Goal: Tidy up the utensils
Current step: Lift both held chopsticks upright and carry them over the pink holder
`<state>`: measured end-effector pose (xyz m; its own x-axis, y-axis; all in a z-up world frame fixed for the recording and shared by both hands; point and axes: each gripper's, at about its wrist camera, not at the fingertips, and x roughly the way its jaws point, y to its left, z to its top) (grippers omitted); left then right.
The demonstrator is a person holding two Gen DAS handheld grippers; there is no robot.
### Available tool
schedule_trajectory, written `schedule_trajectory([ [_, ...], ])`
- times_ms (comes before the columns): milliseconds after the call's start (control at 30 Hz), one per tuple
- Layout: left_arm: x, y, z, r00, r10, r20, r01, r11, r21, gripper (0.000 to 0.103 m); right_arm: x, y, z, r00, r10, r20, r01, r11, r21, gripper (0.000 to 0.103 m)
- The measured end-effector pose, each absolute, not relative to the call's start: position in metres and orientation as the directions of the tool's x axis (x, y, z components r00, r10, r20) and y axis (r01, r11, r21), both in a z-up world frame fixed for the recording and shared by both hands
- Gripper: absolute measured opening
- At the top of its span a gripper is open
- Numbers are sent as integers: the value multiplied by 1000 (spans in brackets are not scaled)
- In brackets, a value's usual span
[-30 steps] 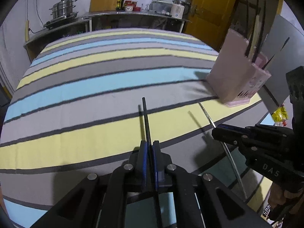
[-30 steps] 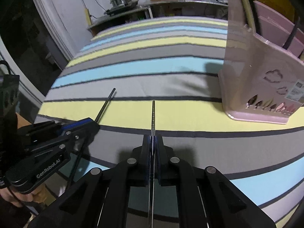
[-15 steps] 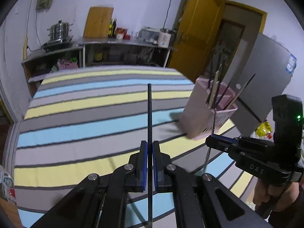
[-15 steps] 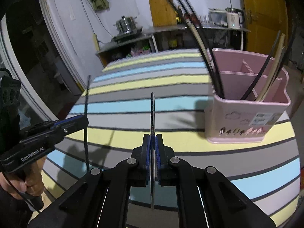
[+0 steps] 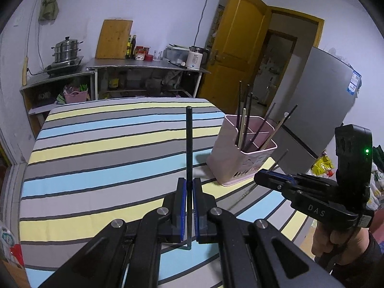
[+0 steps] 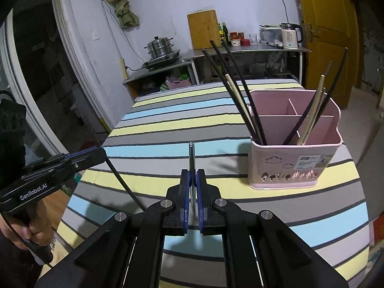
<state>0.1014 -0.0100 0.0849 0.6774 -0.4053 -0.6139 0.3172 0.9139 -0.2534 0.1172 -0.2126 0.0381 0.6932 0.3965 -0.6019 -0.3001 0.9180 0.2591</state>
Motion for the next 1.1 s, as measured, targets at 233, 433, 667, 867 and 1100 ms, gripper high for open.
schedule_trajectory([
  [233,101,-21,95,668,-435,-604,343,900,-268,5,110,-222,46,712,384,-588,-288,923,254,6],
  [433,106,-41,109,657,-475,-585,388,879,-277,5,105,-237,55,735,363,-572,-267,931,248,6],
  [667,114,-77,132,640,-537,-550,462,841,-283,5,103,-261,76,776,328,-539,-236,943,236,6],
  [867,132,-104,152,632,-570,-525,501,818,-284,5,108,-280,95,816,289,-501,-203,954,220,6],
  [1100,161,-122,177,650,-579,-492,506,813,-287,5,124,-299,116,853,253,-457,-169,961,217,6],
])
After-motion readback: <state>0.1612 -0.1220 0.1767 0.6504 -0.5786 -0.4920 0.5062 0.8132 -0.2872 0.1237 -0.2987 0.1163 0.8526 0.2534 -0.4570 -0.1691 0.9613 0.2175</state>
